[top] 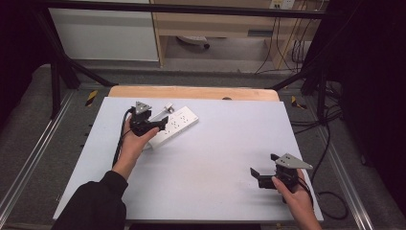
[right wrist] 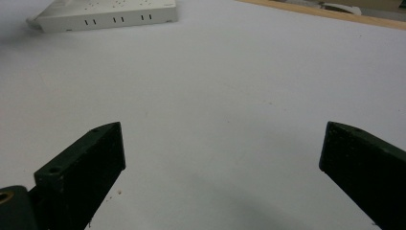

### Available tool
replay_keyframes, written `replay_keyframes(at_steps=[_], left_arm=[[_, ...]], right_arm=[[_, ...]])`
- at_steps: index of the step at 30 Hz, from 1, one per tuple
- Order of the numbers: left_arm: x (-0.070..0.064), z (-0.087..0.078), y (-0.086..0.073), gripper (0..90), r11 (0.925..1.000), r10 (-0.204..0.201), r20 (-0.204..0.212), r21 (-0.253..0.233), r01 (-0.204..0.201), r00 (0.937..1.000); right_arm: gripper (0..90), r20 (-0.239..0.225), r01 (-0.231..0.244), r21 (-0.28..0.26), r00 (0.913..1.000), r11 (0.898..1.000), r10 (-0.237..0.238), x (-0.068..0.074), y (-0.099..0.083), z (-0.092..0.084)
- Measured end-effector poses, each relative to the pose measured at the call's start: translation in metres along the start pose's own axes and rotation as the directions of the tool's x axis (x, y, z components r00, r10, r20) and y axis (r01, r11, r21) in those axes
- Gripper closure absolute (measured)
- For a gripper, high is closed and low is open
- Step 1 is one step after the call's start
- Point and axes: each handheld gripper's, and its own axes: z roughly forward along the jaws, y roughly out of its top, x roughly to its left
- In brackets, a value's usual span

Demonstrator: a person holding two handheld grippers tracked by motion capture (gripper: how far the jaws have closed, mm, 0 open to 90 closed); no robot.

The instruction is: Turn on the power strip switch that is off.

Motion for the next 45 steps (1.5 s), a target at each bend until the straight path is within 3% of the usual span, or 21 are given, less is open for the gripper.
replay_keyframes(at_steps=[11,17,21,24,31,39,45], left_arm=[[-0.001,0.005,-0.003,30.2,0.9994,-0.005,0.008,0.035,0.005,1.0],[0.001,0.008,-0.005,44.3,0.9989,-0.006,0.013,0.048,0.005,0.9999],[0.003,0.009,-0.005,51.1,0.999,-0.005,0.01,0.044,0.004,0.9999],[0.006,0.009,-0.006,56.1,0.9991,-0.011,0.004,0.04,0.011,0.9999],[0.008,0.009,-0.006,67.2,0.9996,-0.007,0.0,0.029,0.007,1.0],[0.008,0.011,-0.005,78.7,0.9996,0.011,-0.001,0.024,-0.011,0.9999],[0.009,0.014,-0.005,83.7,0.9994,-0.004,0.001,0.034,0.004,1.0]], right_arm=[[2.4,-0.009,-0.011,-0.004,0.9999,1.0,0.011,0.0,0.0,0.0],[2.6,-0.006,-0.014,-0.001,0.9999,1.0,0.014,0.0,0.0,0.0],[2.8,-0.011,-0.018,-0.002,0.9998,1.0,0.018,0.0,0.0,-0.001],[2.9,-0.028,-0.053,-0.012,0.9982,0.999,0.053,-0.001,0.0,-0.001],[3.1,-0.022,-0.052,-0.012,0.9984,0.999,0.051,-0.002,0.0,-0.002],[3.5,0.022,-0.031,-0.008,0.9993,0.999,0.031,-0.005,0.0,-0.003],[4.0,0.062,0.003,0.005,0.998,1.0,-0.003,-0.004,0.0,-0.002]])
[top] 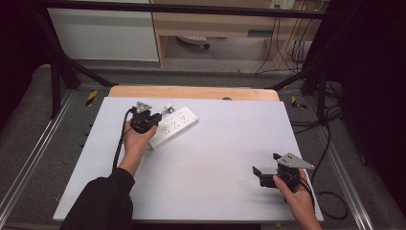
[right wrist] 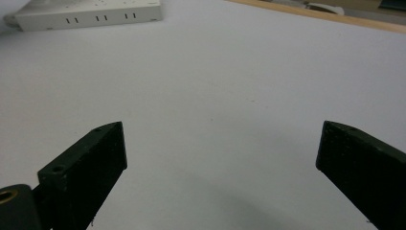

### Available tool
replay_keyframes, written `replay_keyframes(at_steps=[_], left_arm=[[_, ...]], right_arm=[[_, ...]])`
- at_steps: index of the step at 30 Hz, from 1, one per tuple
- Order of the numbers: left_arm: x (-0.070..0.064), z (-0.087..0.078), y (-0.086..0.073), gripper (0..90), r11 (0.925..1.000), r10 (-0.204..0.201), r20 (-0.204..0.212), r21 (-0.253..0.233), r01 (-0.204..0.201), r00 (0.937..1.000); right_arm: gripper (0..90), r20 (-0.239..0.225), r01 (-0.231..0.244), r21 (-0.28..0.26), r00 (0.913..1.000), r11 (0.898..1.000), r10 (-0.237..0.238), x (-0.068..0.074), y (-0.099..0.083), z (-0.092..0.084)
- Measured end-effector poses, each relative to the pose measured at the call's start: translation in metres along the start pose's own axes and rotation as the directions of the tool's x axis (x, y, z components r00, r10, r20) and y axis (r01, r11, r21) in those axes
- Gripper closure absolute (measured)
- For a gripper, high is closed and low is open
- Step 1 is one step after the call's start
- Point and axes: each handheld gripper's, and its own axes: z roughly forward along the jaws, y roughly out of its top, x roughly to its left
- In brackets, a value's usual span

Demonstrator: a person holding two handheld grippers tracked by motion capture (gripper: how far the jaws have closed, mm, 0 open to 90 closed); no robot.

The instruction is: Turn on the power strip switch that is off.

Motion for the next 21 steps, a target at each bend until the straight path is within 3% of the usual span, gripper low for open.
replay_keyframes(at_steps=[5,11,21], left_arm=[[0.002,0.001,0.001,88.1,1.0,-0.003,-0.001,0.007,0.003,1.0],[0.005,0.008,-0.002,90.0,0.9987,-0.002,-0.016,0.052,0.003,0.9999],[0.002,0.011,0.0,90.0,0.9989,0.001,-0.022,0.048,0.0,0.9998]], right_arm=[[3.9,0.017,0.013,0.008,0.9998,1.0,-0.013,-0.002,-0.001,0.0],[3.9,0.022,0.022,0.013,0.9995,1.0,-0.022,-0.002,-0.001,0.001],[3.8,0.024,0.021,0.011,0.9995,1.0,-0.021,-0.002,-0.001,0.0]])
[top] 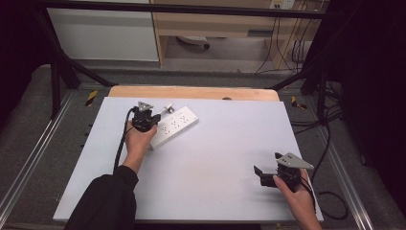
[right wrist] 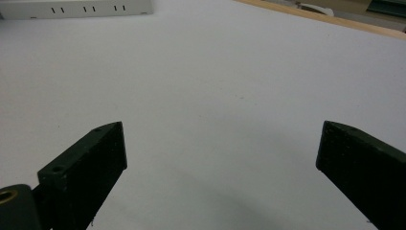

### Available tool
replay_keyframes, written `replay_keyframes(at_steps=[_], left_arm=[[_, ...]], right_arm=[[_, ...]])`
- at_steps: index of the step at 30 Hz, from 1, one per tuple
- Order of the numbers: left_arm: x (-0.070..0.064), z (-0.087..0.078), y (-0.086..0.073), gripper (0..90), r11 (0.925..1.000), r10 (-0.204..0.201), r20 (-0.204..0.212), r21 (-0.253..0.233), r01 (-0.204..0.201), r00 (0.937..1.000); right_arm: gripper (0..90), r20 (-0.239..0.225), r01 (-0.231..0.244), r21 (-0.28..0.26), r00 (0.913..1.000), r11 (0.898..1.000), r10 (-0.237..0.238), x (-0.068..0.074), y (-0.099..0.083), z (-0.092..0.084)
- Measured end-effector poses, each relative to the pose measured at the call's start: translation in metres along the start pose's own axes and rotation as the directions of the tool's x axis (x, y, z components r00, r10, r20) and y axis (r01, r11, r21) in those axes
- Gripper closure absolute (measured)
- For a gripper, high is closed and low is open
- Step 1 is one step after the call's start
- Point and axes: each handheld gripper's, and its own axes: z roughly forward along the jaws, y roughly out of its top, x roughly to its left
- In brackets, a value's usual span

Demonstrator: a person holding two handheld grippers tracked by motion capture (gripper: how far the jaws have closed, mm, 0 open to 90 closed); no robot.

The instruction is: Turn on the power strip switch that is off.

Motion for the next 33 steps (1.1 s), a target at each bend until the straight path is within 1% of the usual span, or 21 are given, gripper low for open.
replay_keyframes(at_steps=[11,13,15,17,20,22,24,27,29,33], left_arm=[[-0.002,0.005,-0.001,90.0,0.9996,0.005,0.005,0.026,-0.005,1.0],[-0.003,0.006,-0.002,90.0,0.9993,0.015,-0.001,0.034,-0.015,0.9999],[-0.004,0.007,-0.003,90.0,0.9988,0.023,0.002,0.044,-0.023,0.9997],[-0.004,0.008,-0.004,90.0,0.9986,0.024,0.001,0.048,-0.024,0.9997],[-0.003,0.009,-0.005,90.0,0.9986,0.014,-0.001,0.051,-0.014,0.9999],[-0.003,0.01,-0.006,90.0,0.9981,0.015,-0.002,0.06,-0.015,0.9999],[-0.004,0.011,-0.008,90.0,0.9968,0.024,-0.008,0.076,-0.024,0.9997],[-0.003,0.011,-0.009,90.0,0.9971,0.015,-0.007,0.075,-0.015,0.9999],[-0.003,0.011,-0.01,90.0,0.9969,0.017,-0.009,0.076,-0.016,0.9998],[-0.002,0.008,-0.011,90.0,0.9973,0.012,-0.019,0.072,-0.011,0.9997]], right_arm=[[3.8,0.0,0.002,-0.003,1.0,1.0,-0.002,-0.001,0.0,-0.001],[3.8,0.0,0.002,-0.003,1.0,1.0,-0.002,-0.001,0.0,-0.001],[3.7,-0.001,0.002,-0.002,1.0,1.0,-0.002,-0.001,0.0,0.0],[3.7,-0.001,0.003,0.0,1.0,1.0,-0.003,-0.001,0.0,0.0],[3.7,-0.001,0.003,-0.001,1.0,1.0,-0.003,-0.001,0.0,0.0],[3.7,-0.001,0.003,-0.001,1.0,1.0,-0.003,-0.001,0.0,0.0],[3.7,-0.002,0.0,-0.001,1.0,1.0,0.0,-0.001,0.0,-0.001],[3.7,-0.001,0.002,-0.002,1.0,1.0,-0.002,-0.001,0.0,0.0],[3.7,-0.001,0.0,-0.002,1.0,1.0,0.0,-0.001,0.0,0.0],[3.6,0.0,0.004,-0.001,1.0,1.0,-0.004,-0.001,0.0,0.0]])
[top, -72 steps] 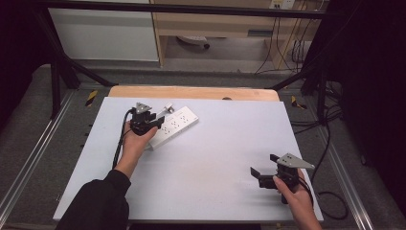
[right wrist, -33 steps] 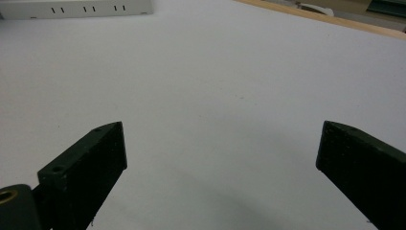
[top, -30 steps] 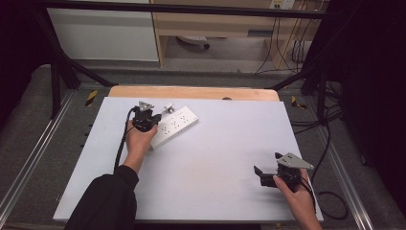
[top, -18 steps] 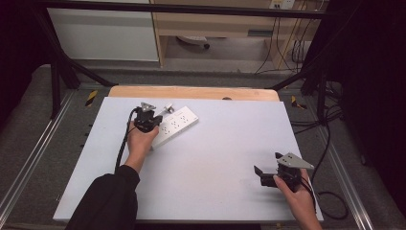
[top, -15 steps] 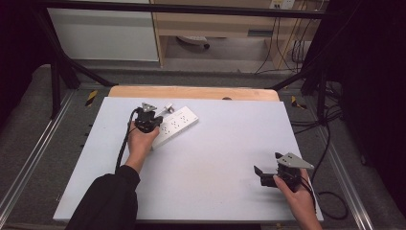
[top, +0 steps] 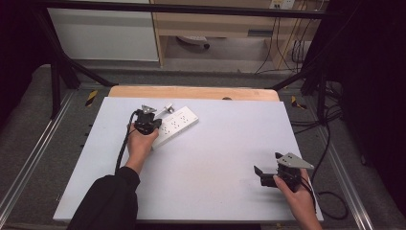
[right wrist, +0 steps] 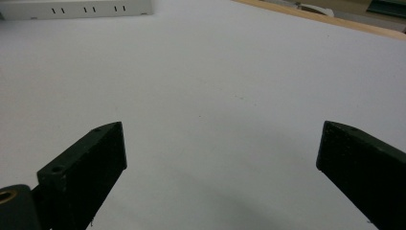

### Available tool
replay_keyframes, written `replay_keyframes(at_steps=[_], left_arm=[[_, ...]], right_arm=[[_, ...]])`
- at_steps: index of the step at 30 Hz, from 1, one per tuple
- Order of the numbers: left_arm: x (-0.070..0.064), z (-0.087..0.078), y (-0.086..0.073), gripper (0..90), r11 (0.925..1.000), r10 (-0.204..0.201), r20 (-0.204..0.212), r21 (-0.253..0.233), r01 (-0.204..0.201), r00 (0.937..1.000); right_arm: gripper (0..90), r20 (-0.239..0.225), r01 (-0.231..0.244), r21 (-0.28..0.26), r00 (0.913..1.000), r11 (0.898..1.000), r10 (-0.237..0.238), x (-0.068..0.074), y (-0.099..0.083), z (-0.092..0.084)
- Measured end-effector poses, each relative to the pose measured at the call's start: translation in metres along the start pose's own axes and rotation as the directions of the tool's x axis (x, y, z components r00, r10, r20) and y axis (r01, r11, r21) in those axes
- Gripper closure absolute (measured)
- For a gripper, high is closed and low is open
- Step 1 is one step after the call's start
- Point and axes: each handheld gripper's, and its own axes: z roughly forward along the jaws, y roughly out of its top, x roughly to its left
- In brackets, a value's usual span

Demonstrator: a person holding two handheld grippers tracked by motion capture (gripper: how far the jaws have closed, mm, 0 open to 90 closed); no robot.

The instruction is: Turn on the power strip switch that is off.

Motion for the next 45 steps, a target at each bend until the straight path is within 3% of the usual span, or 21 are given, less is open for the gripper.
replay_keyframes(at_steps=[29,45], left_arm=[[0.0043,-0.0032,-0.0018,90.0,0.9998,-0.018,0.003,0.011,0.018,0.9998],[0.006,-0.0035,-0.0011,90.0,0.9997,-0.009,0.008,0.024,0.008,0.9999]], right_arm=[[3.5,0.0,-0.002,0.001,1.0,1.0,0.002,0.0,0.0,-0.0003],[3.3,-0.009,0.002,0.005,1.0,1.0,-0.002,0.0012,0.0,0.0]])
